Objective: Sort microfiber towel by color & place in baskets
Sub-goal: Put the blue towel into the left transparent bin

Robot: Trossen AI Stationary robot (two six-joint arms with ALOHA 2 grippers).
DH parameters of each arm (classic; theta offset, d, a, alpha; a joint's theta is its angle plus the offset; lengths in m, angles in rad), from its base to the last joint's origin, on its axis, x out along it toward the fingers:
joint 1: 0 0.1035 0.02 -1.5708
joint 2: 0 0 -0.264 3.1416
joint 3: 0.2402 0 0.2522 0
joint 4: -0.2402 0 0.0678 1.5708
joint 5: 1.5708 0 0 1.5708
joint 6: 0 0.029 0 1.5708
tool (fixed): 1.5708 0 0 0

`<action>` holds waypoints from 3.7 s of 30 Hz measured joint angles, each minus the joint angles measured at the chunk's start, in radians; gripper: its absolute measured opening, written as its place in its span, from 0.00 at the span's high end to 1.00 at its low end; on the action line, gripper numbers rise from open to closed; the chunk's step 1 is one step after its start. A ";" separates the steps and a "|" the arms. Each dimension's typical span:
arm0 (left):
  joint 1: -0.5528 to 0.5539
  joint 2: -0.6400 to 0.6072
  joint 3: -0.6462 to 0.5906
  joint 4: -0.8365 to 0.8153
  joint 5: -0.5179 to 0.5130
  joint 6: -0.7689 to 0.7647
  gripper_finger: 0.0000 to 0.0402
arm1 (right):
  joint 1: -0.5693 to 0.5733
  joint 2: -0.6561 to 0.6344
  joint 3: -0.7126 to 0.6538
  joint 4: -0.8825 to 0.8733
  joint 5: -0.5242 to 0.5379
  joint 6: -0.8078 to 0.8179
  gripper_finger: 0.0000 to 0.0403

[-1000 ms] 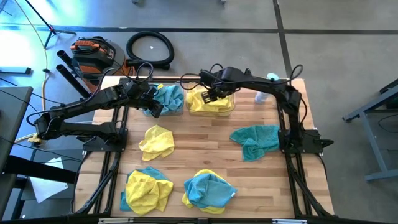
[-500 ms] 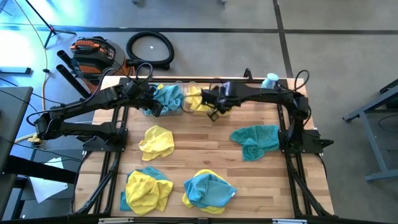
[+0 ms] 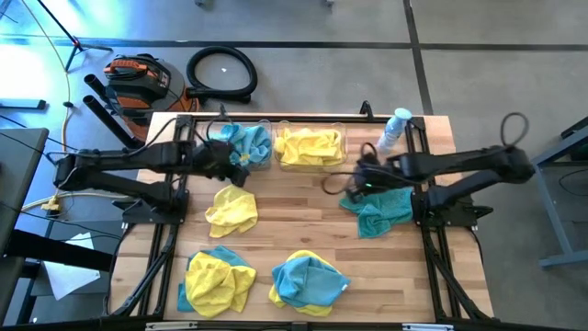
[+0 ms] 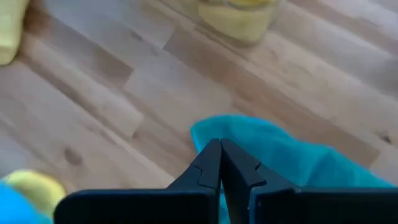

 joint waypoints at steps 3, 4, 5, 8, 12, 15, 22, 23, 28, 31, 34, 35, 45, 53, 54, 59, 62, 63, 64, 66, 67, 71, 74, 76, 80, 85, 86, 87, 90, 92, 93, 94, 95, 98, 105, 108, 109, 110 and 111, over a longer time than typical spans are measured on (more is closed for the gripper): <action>-0.091 0.064 0.066 0.007 -0.060 -0.063 0.71 | 0.035 -0.112 -0.079 0.002 0.000 0.050 1.00; -0.120 0.093 0.094 0.002 -0.079 -0.076 0.71 | 0.046 -0.142 -0.101 0.004 0.000 0.061 1.00; -0.148 0.127 0.126 -0.001 -0.099 -0.082 0.71 | 0.055 -0.170 -0.121 0.010 0.000 0.070 1.00; -0.219 0.242 0.241 -0.015 -0.146 -0.095 0.71 | 0.079 -0.234 -0.167 0.012 0.011 0.084 1.00; -0.285 0.408 0.413 -0.095 -0.158 -0.098 0.71 | 0.098 -0.275 -0.204 0.016 0.017 0.084 1.00; -0.328 0.527 0.541 -0.175 -0.151 -0.127 0.71 | 0.114 -0.281 -0.210 0.013 0.019 0.061 1.00; -0.427 0.764 0.785 -0.262 -0.137 -0.195 0.71 | 0.146 -0.280 -0.210 0.011 0.020 -0.004 1.00; -0.437 0.792 0.810 -0.263 -0.136 -0.208 0.71 | 0.149 -0.280 -0.210 0.010 0.020 -0.011 1.00; -0.472 0.908 0.874 -0.248 -0.077 -0.249 0.71 | 0.161 -0.280 -0.210 -0.006 0.020 -0.030 1.00; -0.489 0.959 0.889 -0.240 -0.017 -0.290 0.71 | 0.173 -0.280 -0.210 -0.029 0.020 -0.030 1.00; -0.513 0.999 0.902 -0.233 0.018 -0.319 0.71 | 0.184 -0.280 -0.210 -0.065 0.023 -0.024 1.00; -0.520 1.010 0.904 -0.232 0.031 -0.326 0.71 | 0.188 -0.280 -0.210 -0.075 0.023 -0.021 1.00; -0.550 1.086 0.905 -0.204 0.111 -0.339 0.71 | 0.232 -0.280 -0.210 -0.104 0.060 0.038 1.00; -0.552 1.124 0.905 -0.182 0.159 -0.309 0.71 | 0.250 -0.279 -0.210 -0.105 0.082 0.057 1.00; -0.551 1.124 0.905 -0.182 0.160 -0.304 0.72 | 0.250 -0.279 -0.210 -0.105 0.082 0.057 1.00; -0.538 1.125 0.905 -0.180 0.200 -0.289 0.87 | 0.250 -0.279 -0.210 -0.105 0.089 0.057 1.00; -0.532 1.125 0.905 -0.181 0.210 -0.295 0.98 | 0.250 -0.279 -0.210 -0.105 0.090 0.057 1.00; -0.530 1.125 0.905 -0.182 0.211 -0.294 0.98 | 0.250 -0.279 -0.210 -0.105 0.090 0.057 1.00; -0.526 1.123 0.905 -0.184 0.212 -0.286 0.98 | 0.250 -0.279 -0.210 -0.105 0.090 0.057 1.00; -0.519 1.113 0.904 -0.196 0.212 -0.271 0.99 | 0.250 -0.279 -0.210 -0.105 0.090 0.057 1.00; -0.516 1.104 0.904 -0.198 0.212 -0.257 0.99 | 0.250 -0.279 -0.210 -0.105 0.090 0.057 1.00; -0.496 1.041 0.904 -0.214 0.181 -0.201 1.00 | 0.250 -0.279 -0.210 -0.105 0.091 0.057 1.00; -0.474 0.975 0.904 -0.235 0.112 -0.176 1.00 | 0.250 -0.279 -0.210 -0.105 0.092 0.050 1.00; -0.457 0.921 0.904 -0.238 0.062 -0.155 1.00 | 0.250 -0.279 -0.210 -0.105 0.098 0.050 1.00; -0.431 0.805 0.904 -0.241 -0.047 -0.100 1.00 | 0.250 -0.279 -0.209 -0.105 0.110 0.049 1.00; -0.406 0.649 0.904 -0.254 -0.180 -0.015 1.00 | 0.250 -0.279 -0.209 -0.106 0.116 0.041 1.00; -0.399 0.620 0.904 -0.264 -0.206 0.003 1.00 | 0.250 -0.279 -0.209 -0.107 0.121 0.039 1.00; -0.390 0.587 0.904 -0.278 -0.226 0.017 1.00 | 0.250 -0.279 -0.209 -0.107 0.128 0.039 1.00; -0.354 0.501 0.904 -0.370 -0.303 0.026 1.00 | 0.250 -0.279 -0.209 -0.106 0.148 0.038 1.00; -0.318 0.449 0.904 -0.448 -0.357 0.026 1.00 | 0.250 -0.279 -0.209 -0.106 0.164 0.041 1.00; -0.300 0.426 0.904 -0.485 -0.380 0.026 1.00 | 0.250 -0.279 -0.209 -0.106 0.170 0.041 1.00; -0.279 0.406 0.904 -0.518 -0.399 0.027 1.00 | 0.250 -0.279 -0.209 -0.106 0.174 0.041 1.00; -0.257 0.387 0.904 -0.548 -0.415 0.027 1.00 | 0.249 -0.279 -0.209 -0.105 0.180 0.041 1.00; -0.185 0.343 0.904 -0.628 -0.446 0.047 1.00 | 0.247 -0.279 -0.209 -0.105 0.191 0.052 1.00; 0.039 0.298 0.904 -0.715 -0.472 0.209 1.00 | 0.247 -0.279 -0.209 -0.104 0.213 0.091 1.00; 0.144 0.301 0.903 -0.721 -0.466 0.318 1.00 | 0.247 -0.279 -0.209 -0.104 0.214 0.138 1.00; 0.181 0.303 0.897 -0.716 -0.459 0.345 1.00 | 0.247 -0.279 -0.209 -0.104 0.218 0.154 1.00; 0.212 0.306 0.888 -0.712 -0.443 0.360 1.00 | 0.247 -0.279 -0.209 -0.104 0.223 0.166 1.00; 0.243 0.312 0.874 -0.707 -0.420 0.367 1.00 | 0.247 -0.279 -0.209 -0.104 0.228 0.180 1.00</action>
